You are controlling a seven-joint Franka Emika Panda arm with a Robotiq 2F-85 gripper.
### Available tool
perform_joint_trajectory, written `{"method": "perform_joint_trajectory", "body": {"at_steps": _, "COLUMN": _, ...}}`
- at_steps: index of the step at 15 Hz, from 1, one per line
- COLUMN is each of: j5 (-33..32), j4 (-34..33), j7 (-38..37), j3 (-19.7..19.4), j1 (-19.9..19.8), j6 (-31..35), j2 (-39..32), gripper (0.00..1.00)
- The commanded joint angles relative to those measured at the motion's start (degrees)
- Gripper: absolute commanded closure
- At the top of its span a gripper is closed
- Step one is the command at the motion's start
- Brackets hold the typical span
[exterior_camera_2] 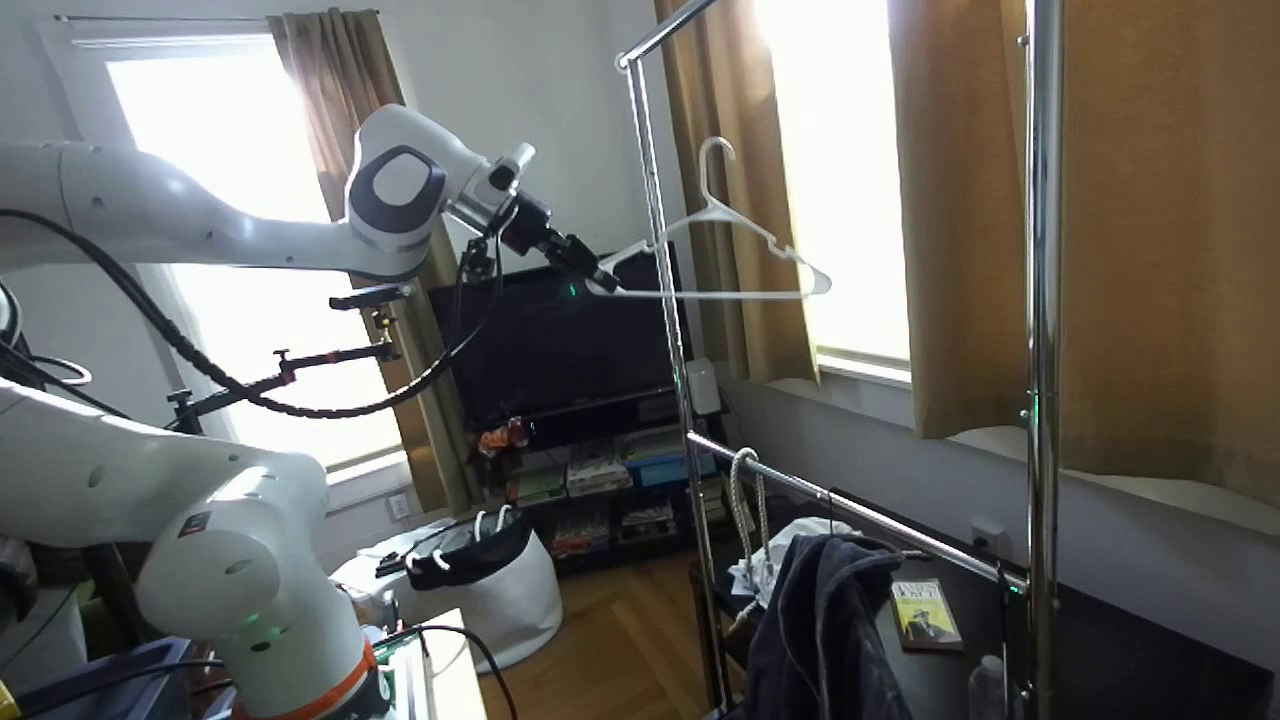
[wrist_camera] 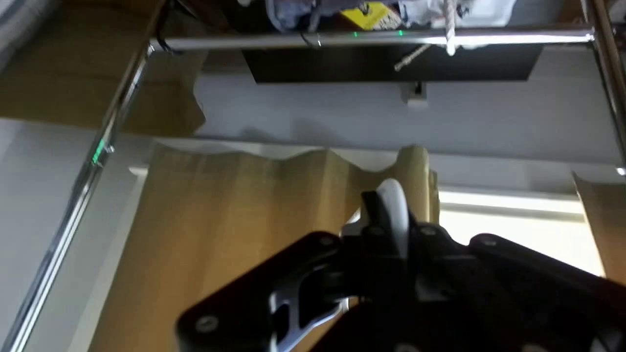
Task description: Remove the hanger from the top left of the clothes hanging rail to the right side of the top clothes hanging rail
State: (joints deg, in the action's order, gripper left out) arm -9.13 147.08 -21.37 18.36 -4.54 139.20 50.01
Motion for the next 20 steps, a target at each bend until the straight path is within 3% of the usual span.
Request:
{"method": "perform_joint_trajectory", "body": {"at_steps": 1, "j5": 0.8, "j4": 8.1, "j7": -2.1, "j3": -0.8, "j1": 0.1, "j6": -7.5, "j2": 4.2, "gripper": 0.99}}
{"method": "perform_joint_trajectory", "body": {"at_steps": 5, "j5": 1.6, "j4": 15.7, "j7": -6.1, "j3": -1.9, "j1": -0.4, "j6": -16.1, "j2": 6.2, "gripper": 0.99}}
{"method": "perform_joint_trajectory", "body": {"at_steps": 6, "j5": 1.0, "j4": 10.7, "j7": -7.8, "j3": -0.9, "j1": -2.2, "j6": -20.2, "j2": 2.3, "gripper": 0.99}}
{"method": "perform_joint_trajectory", "body": {"at_steps": 9, "j5": 0.9, "j4": 11.5, "j7": -12.8, "j3": -0.9, "j1": -4.2, "j6": -25.7, "j2": 2.1, "gripper": 0.99}}
{"method": "perform_joint_trajectory", "body": {"at_steps": 10, "j5": 0.1, "j4": 11.2, "j7": -9.9, "j3": -1.9, "j1": -2.4, "j6": -23.0, "j2": 2.1, "gripper": 0.94}}
{"method": "perform_joint_trajectory", "body": {"at_steps": 12, "j5": -0.1, "j4": 11.1, "j7": -11.4, "j3": -2.0, "j1": -3.2, "j6": -24.6, "j2": 1.9, "gripper": 0.94}}
{"method": "perform_joint_trajectory", "body": {"at_steps": 14, "j5": -1.6, "j4": 6.9, "j7": -8.8, "j3": -2.8, "j1": -3.9, "j6": -23.0, "j2": -2.0, "gripper": 0.99}}
{"method": "perform_joint_trajectory", "body": {"at_steps": 16, "j5": -4.6, "j4": 4.0, "j7": -10.5, "j3": -5.2, "j1": -10.3, "j6": -26.6, "j2": -5.8, "gripper": 0.99}}
{"method": "perform_joint_trajectory", "body": {"at_steps": 20, "j5": -9.1, "j4": -1.3, "j7": -12.2, "j3": -10.6, "j1": -16.7, "j6": -29.1, "j2": -10.0, "gripper": 0.99}}
